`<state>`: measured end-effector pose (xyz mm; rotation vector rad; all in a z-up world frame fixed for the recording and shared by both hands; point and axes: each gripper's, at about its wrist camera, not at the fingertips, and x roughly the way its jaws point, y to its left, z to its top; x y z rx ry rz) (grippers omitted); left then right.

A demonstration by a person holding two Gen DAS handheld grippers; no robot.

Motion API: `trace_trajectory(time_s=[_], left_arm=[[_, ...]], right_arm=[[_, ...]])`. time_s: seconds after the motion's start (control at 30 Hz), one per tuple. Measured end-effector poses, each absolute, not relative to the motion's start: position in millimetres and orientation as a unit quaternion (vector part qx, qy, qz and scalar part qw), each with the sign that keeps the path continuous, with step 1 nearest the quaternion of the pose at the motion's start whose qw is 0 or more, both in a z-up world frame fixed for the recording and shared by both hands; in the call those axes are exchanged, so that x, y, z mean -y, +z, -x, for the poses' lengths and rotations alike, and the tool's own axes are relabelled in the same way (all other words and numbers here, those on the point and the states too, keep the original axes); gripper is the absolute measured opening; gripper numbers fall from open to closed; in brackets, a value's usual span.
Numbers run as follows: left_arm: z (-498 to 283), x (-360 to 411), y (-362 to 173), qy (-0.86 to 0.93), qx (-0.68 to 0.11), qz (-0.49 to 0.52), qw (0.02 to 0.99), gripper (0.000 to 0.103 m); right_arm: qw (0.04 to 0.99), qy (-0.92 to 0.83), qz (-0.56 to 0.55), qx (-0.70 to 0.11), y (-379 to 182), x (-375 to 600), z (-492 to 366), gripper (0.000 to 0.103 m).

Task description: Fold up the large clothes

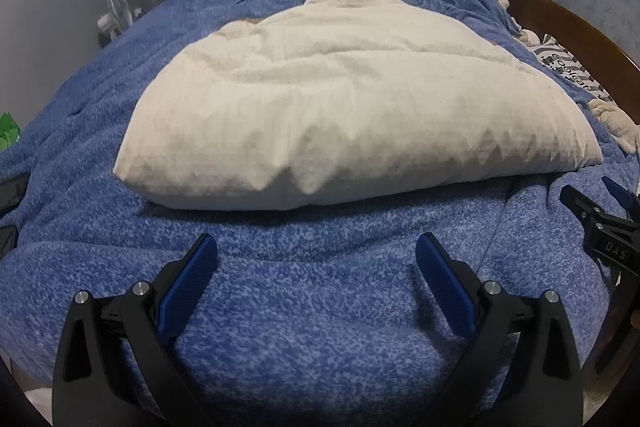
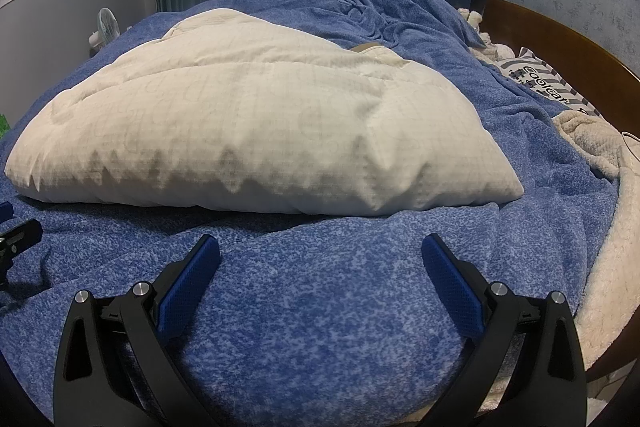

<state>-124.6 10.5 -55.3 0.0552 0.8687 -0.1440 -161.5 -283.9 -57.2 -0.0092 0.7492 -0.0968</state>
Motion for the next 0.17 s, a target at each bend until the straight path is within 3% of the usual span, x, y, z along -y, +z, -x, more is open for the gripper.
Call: trace_trajectory(time_s=[0.17], left_arm=[[123.1,-11.5,-56.1,-0.069,-0.423,-0.027,0.903,0.095]], right_arm=[[0.929,-0.047,0.005,-0.366,-57.1,283.8,161.4,0.098]])
